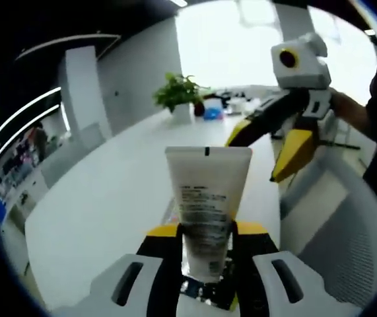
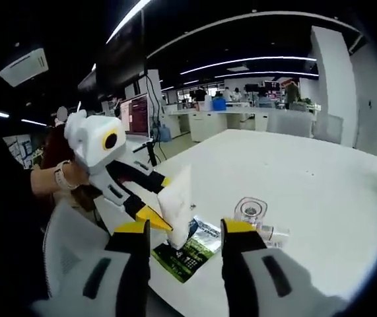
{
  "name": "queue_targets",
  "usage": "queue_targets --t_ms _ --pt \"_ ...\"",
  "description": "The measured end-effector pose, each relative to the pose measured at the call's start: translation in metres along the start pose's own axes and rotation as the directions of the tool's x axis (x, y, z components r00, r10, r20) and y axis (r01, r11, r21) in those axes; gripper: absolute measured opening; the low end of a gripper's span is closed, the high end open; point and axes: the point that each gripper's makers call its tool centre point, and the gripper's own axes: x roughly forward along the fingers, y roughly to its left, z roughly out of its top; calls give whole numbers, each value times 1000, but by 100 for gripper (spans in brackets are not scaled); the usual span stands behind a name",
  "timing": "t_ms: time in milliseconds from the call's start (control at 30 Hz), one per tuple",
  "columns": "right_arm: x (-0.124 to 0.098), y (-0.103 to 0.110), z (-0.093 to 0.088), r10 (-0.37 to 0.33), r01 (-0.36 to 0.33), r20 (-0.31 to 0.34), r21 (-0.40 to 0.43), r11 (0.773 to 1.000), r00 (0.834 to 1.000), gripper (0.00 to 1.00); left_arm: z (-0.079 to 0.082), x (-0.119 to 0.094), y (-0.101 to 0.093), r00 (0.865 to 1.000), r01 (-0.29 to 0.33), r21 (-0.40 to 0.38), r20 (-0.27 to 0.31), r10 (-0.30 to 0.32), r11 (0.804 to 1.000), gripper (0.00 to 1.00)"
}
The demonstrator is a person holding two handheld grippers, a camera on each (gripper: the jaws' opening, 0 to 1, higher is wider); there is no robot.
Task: Arrange the skincare products in the storage area until every visible bottle or jar stands upright without overlapping.
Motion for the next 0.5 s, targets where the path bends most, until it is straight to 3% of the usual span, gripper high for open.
queue_targets --t_ms 367,500 --pt "2 -6 1 -31 30 16 45 999 999 30 7 14 -15 1000 3 6 -4 -3 1000 24" --pt "1 -8 0 -36 35 16 59 998 999 27 10 17 -18 1000 7 -30 16 -6 1000 24"
